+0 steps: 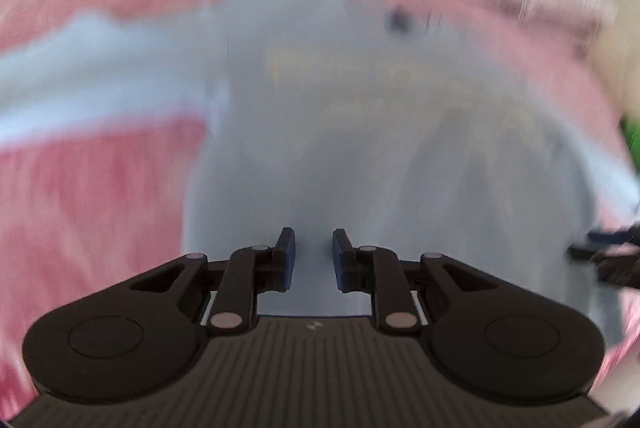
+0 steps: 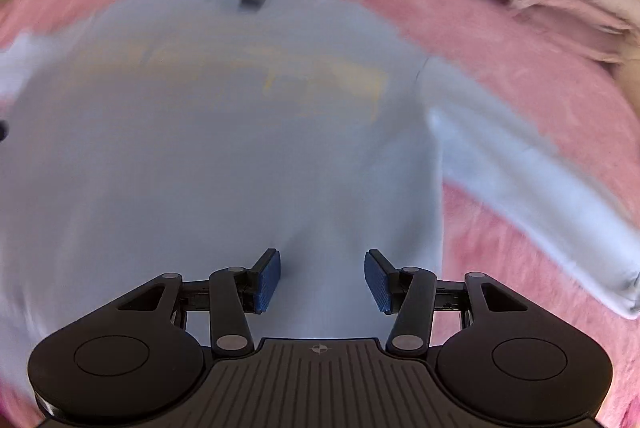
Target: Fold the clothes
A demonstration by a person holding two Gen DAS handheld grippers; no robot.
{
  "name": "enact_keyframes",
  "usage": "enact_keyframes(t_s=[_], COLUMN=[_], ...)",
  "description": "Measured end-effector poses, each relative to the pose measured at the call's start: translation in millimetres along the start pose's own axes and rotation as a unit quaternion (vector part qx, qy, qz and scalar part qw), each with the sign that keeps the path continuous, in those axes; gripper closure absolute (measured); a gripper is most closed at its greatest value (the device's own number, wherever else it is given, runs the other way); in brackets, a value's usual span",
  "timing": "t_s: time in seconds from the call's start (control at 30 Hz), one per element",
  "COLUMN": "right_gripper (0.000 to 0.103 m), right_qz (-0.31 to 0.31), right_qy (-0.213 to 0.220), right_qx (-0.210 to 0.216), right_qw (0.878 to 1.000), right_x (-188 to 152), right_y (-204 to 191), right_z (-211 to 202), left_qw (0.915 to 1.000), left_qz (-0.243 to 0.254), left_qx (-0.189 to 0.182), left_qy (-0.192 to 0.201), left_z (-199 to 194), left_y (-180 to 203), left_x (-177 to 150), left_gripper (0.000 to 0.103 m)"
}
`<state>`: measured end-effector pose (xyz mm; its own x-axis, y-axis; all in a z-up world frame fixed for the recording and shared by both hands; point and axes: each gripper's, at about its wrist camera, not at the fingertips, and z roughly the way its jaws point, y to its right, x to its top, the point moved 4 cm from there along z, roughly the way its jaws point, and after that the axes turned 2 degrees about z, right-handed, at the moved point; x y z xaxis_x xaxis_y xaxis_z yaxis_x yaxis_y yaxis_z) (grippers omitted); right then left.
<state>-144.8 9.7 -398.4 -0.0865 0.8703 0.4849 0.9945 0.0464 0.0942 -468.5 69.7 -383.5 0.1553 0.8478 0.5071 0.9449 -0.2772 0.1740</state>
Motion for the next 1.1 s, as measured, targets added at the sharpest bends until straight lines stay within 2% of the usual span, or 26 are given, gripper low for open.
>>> enact_keyframes(t_s=[0.03, 0.2, 0.23, 0.27, 0.33, 0.4, 0.57, 0.67, 0.73, 0.8, 0.87, 0.93, 1.03, 1.1], right_gripper=[0.052, 0.052, 0.052, 0.052, 0.052, 0.052, 0.052, 0.052, 0.052, 0.052, 0.052, 0.052, 0.052, 0.052], right_qz=[-0.008, 0.015, 0.016, 0.017, 0.025, 0.022, 0.004, -0.001, 0.012, 0.026, 0.04, 0.059, 0.101, 0.094], right_qy=[-0.012, -0.021, -0.041, -0.063, -0.065, -0.029, 0.04, 0.036, 0.016, -0.004, -0.001, -0.027, -0.064, -0.062], right_qx=[0.003, 0.026, 0.035, 0.044, 0.045, 0.046, 0.057, 0.049, 0.039, 0.03, 0.02, 0.005, -0.014, -0.037], right_qw=[1.0, 0.999, 0.998, 0.997, 0.997, 0.998, 0.998, 0.998, 0.999, 0.999, 0.999, 0.998, 0.993, 0.993], right_x=[-13, -79, -85, -91, -84, -61, 10, 34, 35, 29, 11, -15, -51, -61], right_y=[3, 28, 31, 34, 40, 41, 27, 11, 12, 15, 17, 16, 15, 9], right_z=[0, -44, -48, -52, -60, -65, -37, 0, 18, 30, 21, 8, -18, -35], left_qw=[0.9999, 0.9966, 0.9956, 0.9952, 0.9955, 0.9972, 0.9975, 0.9971, 0.9968, 0.997, 0.9972, 0.9975, 0.9972, 0.9951], left_qz=[-0.007, -0.052, -0.056, -0.058, -0.06, -0.05, -0.006, 0.01, 0.022, 0.036, 0.048, 0.049, 0.028, 0.024], left_qx=[0.009, 0.049, 0.054, 0.057, 0.059, 0.056, 0.056, 0.067, 0.076, 0.067, 0.057, 0.048, 0.036, 0.031], left_qy=[-0.009, -0.041, -0.052, -0.054, -0.043, -0.008, 0.044, 0.035, 0.014, 0.014, -0.001, -0.019, -0.059, -0.091], left_z=[-3, -51, -58, -63, -70, -71, -18, 24, 49, 51, 41, 23, -9, -27], left_y=[1, 3, 7, 10, 14, 12, 9, -1, -10, -16, -19, -24, -33, -37], left_x=[-17, -79, -81, -77, -60, -30, 49, 73, 79, 71, 54, 31, -10, -28], left_gripper=[0.086, 0.089, 0.089, 0.09, 0.09, 0.089, 0.089, 0.089, 0.089, 0.089, 0.088, 0.088, 0.088, 0.089])
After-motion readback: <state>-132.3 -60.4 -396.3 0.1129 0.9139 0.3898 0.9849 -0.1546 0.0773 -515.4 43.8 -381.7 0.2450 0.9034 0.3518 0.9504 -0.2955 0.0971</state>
